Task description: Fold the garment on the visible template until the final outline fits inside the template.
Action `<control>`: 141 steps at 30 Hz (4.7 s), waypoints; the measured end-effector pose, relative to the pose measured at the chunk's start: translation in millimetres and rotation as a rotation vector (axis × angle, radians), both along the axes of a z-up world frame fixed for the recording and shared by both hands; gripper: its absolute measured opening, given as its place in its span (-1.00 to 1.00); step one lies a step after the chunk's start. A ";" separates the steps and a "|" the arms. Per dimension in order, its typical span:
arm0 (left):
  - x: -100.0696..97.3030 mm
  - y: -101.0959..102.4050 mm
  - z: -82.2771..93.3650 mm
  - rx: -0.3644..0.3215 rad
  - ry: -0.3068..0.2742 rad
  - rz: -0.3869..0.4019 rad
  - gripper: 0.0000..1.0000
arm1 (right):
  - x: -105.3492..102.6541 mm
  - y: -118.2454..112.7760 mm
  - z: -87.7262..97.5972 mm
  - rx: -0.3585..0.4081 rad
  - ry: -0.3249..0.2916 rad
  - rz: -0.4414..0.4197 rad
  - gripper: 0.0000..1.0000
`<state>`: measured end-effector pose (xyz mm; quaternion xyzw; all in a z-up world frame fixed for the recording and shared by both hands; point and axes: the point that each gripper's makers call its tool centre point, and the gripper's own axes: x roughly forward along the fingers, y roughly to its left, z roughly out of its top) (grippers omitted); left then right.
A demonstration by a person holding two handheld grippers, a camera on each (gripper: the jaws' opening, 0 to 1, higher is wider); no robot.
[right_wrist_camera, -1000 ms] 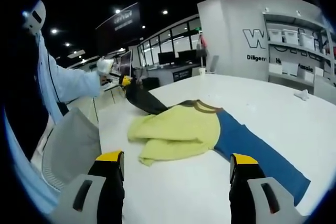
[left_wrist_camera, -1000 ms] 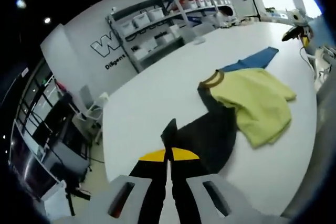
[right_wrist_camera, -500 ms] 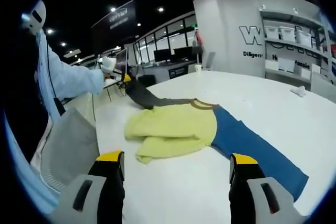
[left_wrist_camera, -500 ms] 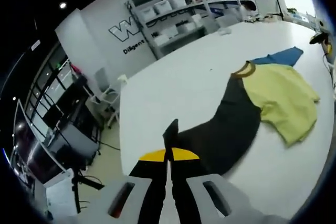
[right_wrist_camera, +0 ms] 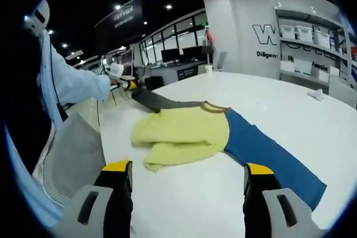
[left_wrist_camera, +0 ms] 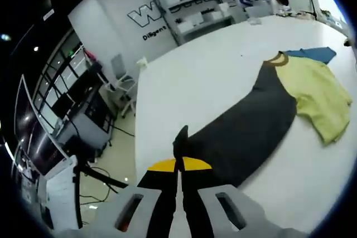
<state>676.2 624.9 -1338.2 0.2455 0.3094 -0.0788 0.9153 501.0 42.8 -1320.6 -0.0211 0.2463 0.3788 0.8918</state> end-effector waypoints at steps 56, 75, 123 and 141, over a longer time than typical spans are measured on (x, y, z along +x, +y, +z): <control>-20.5 -22.0 -60.0 -0.109 0.110 -0.019 -0.85 | 15.5 15.7 3.3 -0.028 0.010 0.036 0.57; -3.5 -26.5 -88.2 -0.071 0.193 -0.026 -0.81 | 9.6 8.4 0.2 -0.030 0.023 0.010 0.57; -72.3 36.5 -81.1 -0.179 0.113 0.309 -1.00 | 16.7 18.4 -1.3 -0.004 0.013 0.034 0.56; -79.7 35.6 -69.8 -0.197 0.070 0.303 -1.00 | 16.2 19.8 -3.9 0.007 0.015 0.033 0.56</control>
